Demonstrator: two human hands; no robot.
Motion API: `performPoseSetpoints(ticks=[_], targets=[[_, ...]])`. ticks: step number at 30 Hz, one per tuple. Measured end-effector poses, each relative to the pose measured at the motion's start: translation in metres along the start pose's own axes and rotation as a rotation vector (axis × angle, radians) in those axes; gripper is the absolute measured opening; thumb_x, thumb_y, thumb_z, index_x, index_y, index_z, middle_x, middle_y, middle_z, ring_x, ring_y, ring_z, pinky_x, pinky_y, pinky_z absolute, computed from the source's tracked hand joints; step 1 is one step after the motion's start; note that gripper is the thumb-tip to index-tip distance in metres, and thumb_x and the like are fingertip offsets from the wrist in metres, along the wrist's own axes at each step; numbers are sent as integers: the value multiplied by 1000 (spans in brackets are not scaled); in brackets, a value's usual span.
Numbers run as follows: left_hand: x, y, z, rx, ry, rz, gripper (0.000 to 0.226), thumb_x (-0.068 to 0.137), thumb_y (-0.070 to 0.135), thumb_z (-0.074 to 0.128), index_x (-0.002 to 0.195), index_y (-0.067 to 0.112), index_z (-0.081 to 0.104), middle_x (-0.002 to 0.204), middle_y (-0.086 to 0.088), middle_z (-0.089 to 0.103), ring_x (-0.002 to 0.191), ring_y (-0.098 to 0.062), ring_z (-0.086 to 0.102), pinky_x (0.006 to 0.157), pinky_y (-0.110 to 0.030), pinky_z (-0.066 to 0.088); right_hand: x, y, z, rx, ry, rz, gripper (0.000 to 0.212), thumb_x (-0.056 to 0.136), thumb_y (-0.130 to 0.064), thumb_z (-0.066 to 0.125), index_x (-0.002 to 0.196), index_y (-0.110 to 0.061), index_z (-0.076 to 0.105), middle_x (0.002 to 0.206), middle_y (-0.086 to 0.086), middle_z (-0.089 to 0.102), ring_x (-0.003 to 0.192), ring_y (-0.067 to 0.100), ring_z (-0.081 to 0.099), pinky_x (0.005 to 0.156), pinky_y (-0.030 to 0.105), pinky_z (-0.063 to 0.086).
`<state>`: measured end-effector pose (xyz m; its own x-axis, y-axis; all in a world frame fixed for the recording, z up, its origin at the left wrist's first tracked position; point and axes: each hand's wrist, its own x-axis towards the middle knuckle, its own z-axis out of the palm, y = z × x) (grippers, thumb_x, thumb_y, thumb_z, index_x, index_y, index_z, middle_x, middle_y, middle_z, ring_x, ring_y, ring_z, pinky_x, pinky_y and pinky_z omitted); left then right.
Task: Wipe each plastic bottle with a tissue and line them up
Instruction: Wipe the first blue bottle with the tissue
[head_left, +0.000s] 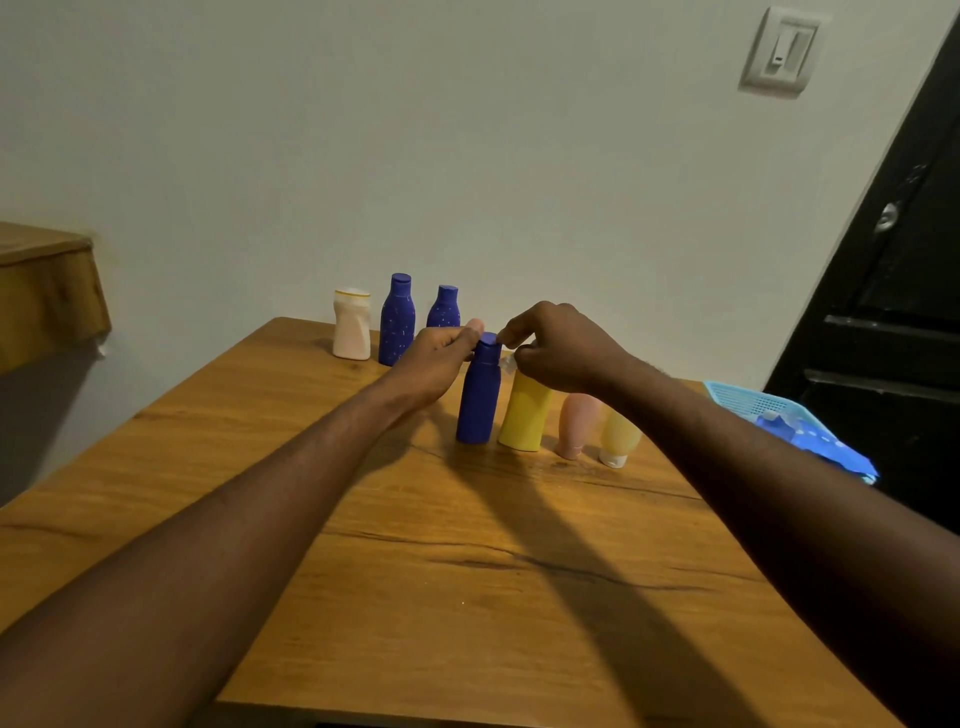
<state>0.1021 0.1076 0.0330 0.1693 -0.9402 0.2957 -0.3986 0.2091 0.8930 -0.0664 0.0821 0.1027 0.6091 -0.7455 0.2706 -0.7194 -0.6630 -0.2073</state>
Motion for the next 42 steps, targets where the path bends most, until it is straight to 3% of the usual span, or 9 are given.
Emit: performPoseSetpoints(ticks=[5, 9, 12, 18, 23, 30, 36, 39, 42], targets=[[-5, 8, -4, 39, -4, -18, 50, 108, 49, 37, 129, 14, 67, 118, 4, 67, 113, -9, 58, 101, -33, 42, -1, 2, -2, -5, 5, 17, 41, 92, -6, 60, 132, -11, 65, 132, 5, 66, 118, 21, 61, 92, 35, 54], [-11, 7, -7, 43, -43, -9, 41, 108, 45, 41, 126, 20, 67, 126, 3, 66, 116, -9, 56, 99, -32, 40, -2, 2, -1, -6, 10, 21, 41, 92, -6, 60, 132, -12, 65, 132, 5, 66, 119, 21, 60, 92, 35, 54], [-14, 2, -6, 23, -71, 18, 40, 105, 35, 55, 142, 18, 59, 135, 3, 62, 120, -7, 53, 97, -30, 40, 0, 1, 1, -6, 21, 23, 40, 91, -4, 59, 130, -13, 66, 131, 5, 66, 117, 21, 61, 89, 32, 53], [-10, -7, -4, 110, -47, 68, 43, 97, 22, 69, 139, 20, 60, 119, 13, 63, 107, 0, 57, 97, -32, 44, 1, -2, 1, -25, 17, 26, 39, 92, -5, 59, 130, -12, 66, 133, 6, 65, 115, 22, 62, 88, 31, 53], [-7, -6, -4, 112, -87, 73, 32, 102, 16, 61, 133, 19, 63, 122, 7, 66, 119, -12, 58, 100, -36, 46, 2, -3, 0, -48, 15, 11, 39, 92, -6, 59, 130, -11, 67, 134, 7, 65, 116, 23, 61, 88, 31, 52], [-7, -5, -7, 93, -117, 44, 30, 105, 11, 54, 133, 18, 61, 117, 8, 66, 104, 0, 60, 85, -21, 44, 2, -6, 1, -49, 15, 2, 40, 92, -6, 60, 131, -12, 66, 134, 6, 65, 116, 22, 61, 87, 30, 52], [-8, -5, -8, 99, -129, 42, 39, 104, 13, 57, 142, 20, 57, 134, 2, 63, 126, -15, 56, 105, -37, 45, 0, -6, -6, -54, 23, -26, 41, 92, -4, 60, 131, -12, 64, 134, 5, 64, 119, 20, 61, 89, 28, 50], [-8, -2, -10, 120, -110, 49, 51, 103, 16, 60, 152, 17, 47, 148, -4, 55, 134, -18, 51, 102, -33, 43, -1, -4, -14, -62, 56, -35, 41, 91, -2, 60, 131, -11, 64, 135, 6, 64, 119, 20, 61, 91, 28, 51], [-4, 6, -17, 123, -78, 69, 57, 102, 17, 62, 155, 14, 42, 150, -5, 54, 128, -12, 52, 100, -29, 44, 2, -2, -22, -64, 98, -47, 40, 92, -2, 63, 130, -10, 65, 134, 6, 64, 118, 20, 63, 92, 27, 51]])
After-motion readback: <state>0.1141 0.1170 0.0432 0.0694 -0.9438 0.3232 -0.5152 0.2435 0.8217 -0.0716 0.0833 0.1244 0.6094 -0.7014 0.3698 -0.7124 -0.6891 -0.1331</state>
